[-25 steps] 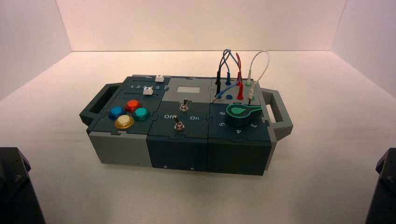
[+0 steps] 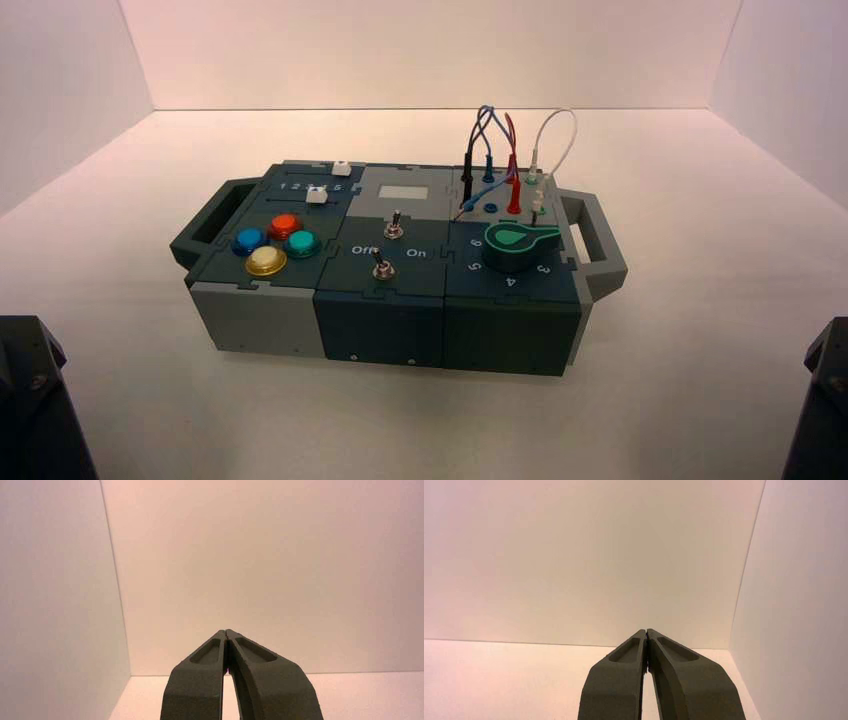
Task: Move the bottom slider to position 2.
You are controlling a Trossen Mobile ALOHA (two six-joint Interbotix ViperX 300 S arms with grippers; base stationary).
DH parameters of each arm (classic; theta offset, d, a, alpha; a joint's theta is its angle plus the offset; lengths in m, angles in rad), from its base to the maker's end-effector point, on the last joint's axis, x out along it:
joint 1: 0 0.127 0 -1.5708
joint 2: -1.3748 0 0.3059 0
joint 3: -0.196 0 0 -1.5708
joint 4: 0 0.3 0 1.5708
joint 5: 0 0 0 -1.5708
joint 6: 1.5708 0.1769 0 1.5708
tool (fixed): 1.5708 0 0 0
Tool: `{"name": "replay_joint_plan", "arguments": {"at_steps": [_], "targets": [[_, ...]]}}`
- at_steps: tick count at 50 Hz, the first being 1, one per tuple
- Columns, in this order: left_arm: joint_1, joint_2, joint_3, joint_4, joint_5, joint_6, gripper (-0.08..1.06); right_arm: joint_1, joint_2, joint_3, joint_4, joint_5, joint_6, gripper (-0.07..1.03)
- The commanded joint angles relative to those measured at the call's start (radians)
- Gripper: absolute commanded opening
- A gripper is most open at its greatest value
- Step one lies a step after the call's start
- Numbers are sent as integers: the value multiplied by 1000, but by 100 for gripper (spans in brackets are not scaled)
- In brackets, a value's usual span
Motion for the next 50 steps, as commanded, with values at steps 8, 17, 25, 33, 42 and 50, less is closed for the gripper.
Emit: {"name": "replay_joint_plan", "arguments": {"at_steps": [8,17,25,33,42,50], "targets": [[-26,44,-78,0,144,9,-3,25,20,-63,3,94,2,-2],[-75,83,-115,0,247,11,-3,51,63,-106,9,196,3,-2],[-133,126,-158,2,373,15,-3,80,114,-147,28,327,2,-2],[-190,156,-199,2,528,31,-3,138,170,-178,51,413,3,-2],[-218,189,-242,0,692,43,-3,213,249,-210,69,482,3,-2],[-219,229,-278,2,827,87,-3,276,310,-239,89,529,3,-2]]}}
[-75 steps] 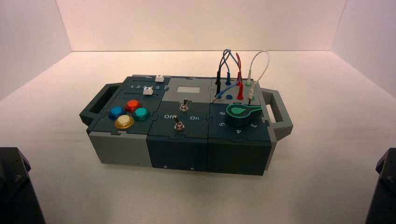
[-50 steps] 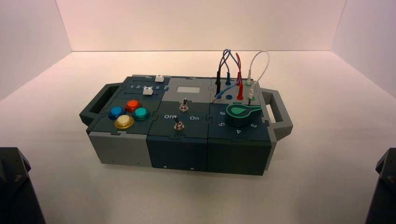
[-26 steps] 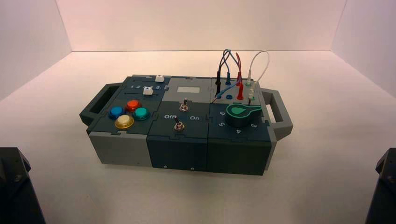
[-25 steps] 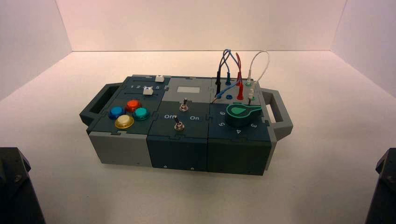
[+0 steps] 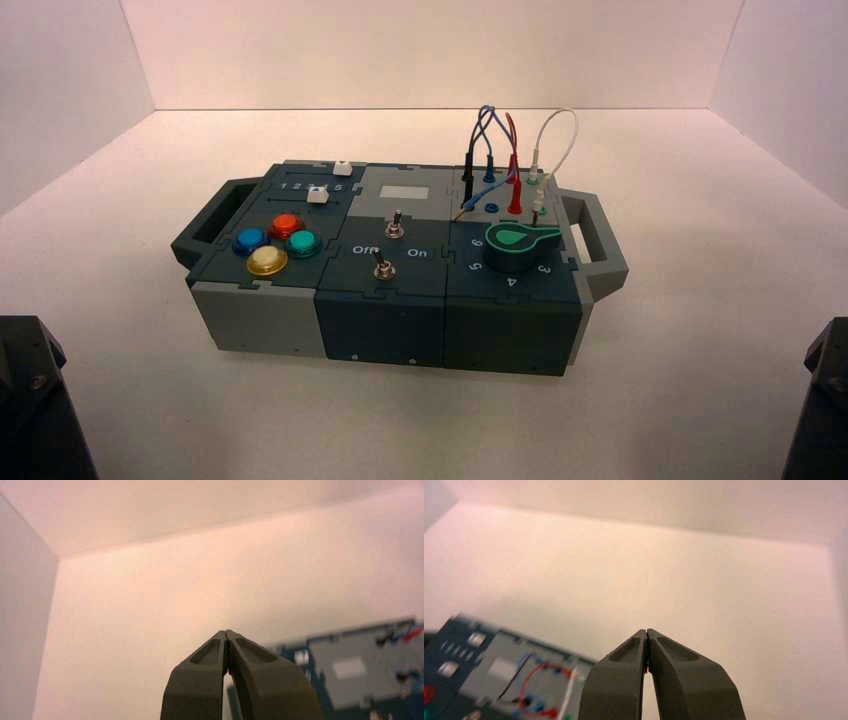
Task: Move the bottom slider to position 2.
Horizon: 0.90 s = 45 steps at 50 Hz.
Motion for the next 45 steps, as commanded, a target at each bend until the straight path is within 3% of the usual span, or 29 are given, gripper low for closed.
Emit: {"name": "replay_joint_plan", "arguments": {"at_steps": [1,14,30,45], "targets": [[-3,26,-55,0,94,44,-3,52,38,-51,11,23,3,-2],[-20,81,-71,0,210,63,-3,189,101,-77,34,43,3,-2],[-21,106,-69,0,238,43,-3,313,227,-124,130,67,6,-2],[-21,173,-63,-17,242,35,-3,407,336,-206,179,101,15,-2]]}}
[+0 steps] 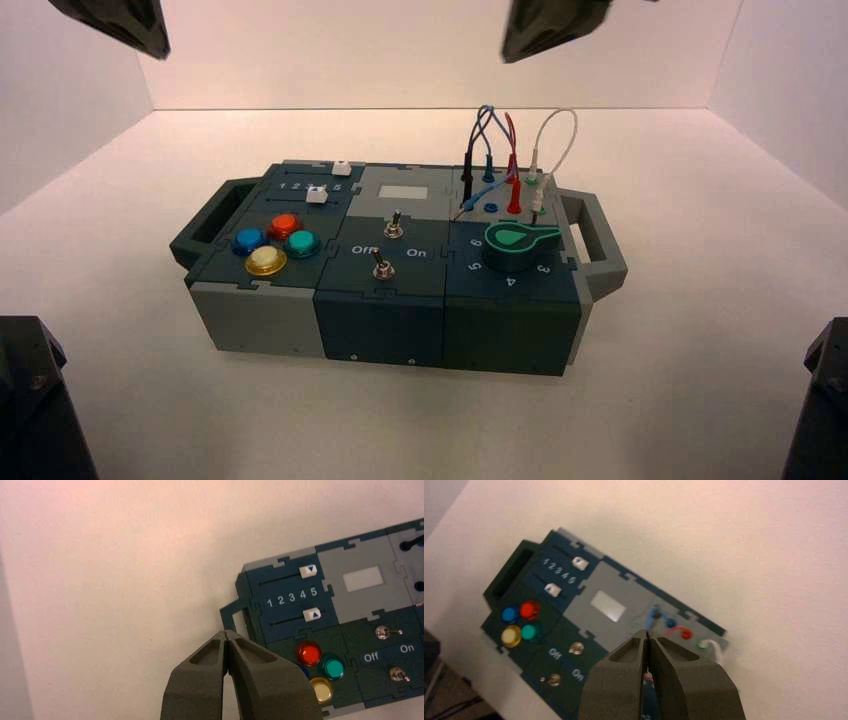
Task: Move the bottom slider to position 2.
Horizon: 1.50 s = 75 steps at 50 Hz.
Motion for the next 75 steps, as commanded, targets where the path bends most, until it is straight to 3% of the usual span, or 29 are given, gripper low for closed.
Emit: {"name": "replay_joint_plan", "arguments": {"at_steps": [1,14,23,25,47,54,75], "targets": [[-3,8,-20,-6,-3,-5,-3,37,17,-57,31,3,6,-2],[26,17,-12,-6,-6,-32,-3,118,147,-138,86,11,6,-2],[52,17,-6,-6,-3,-52,-3,138,212,-172,115,12,8,-2],[63,17,-6,-6,-2,-60,-3,146,249,-189,147,12,9,-2],[83,21,-11,-9,-3,-64,-3,186,440,-301,262,25,9,-2],[84,25,-8,-11,-2,-64,-3,183,466,-308,322,11,6,-2],[86,28,-6,-17,-3,-64,-3,183,546,-328,394,-17,-5,-2]]}}
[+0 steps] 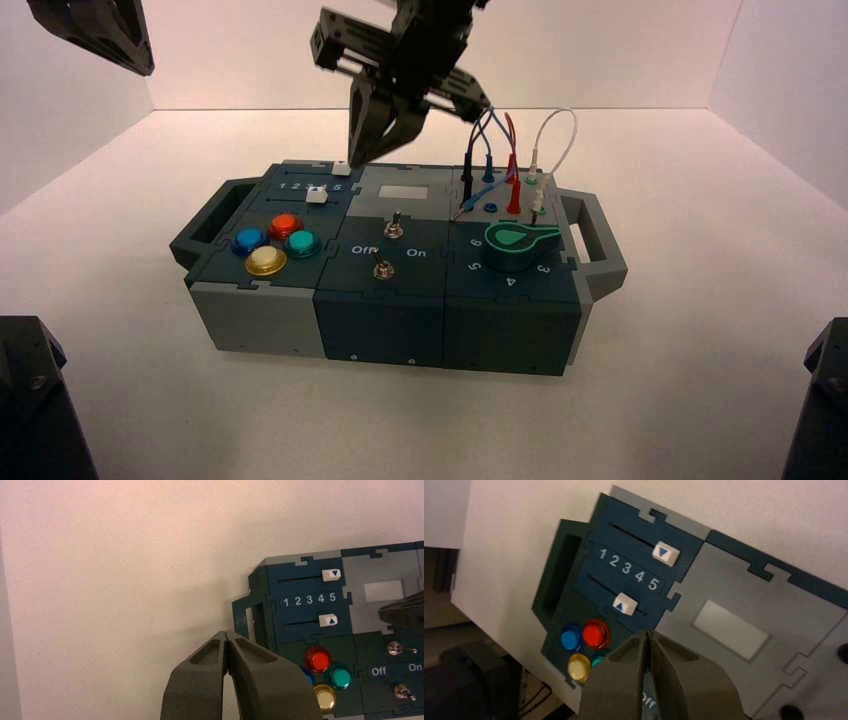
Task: Move the bottom slider to position 2.
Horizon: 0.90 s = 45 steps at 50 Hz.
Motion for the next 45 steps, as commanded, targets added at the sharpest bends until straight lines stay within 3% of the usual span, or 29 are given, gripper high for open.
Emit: {"name": "replay_joint_plan", "arguments": {"at_steps": [1,28,45], "targets": [[6,-5,-12,-3,-3,-2,-3,6,9,-41,12,-11,-3,-2],[6,6,-11,-5,2,-2,-3,6,67,-64,86,-9,3,-2],[8,11,-12,-5,11,0,-3,6,100,-78,107,-9,8,-2]]}}
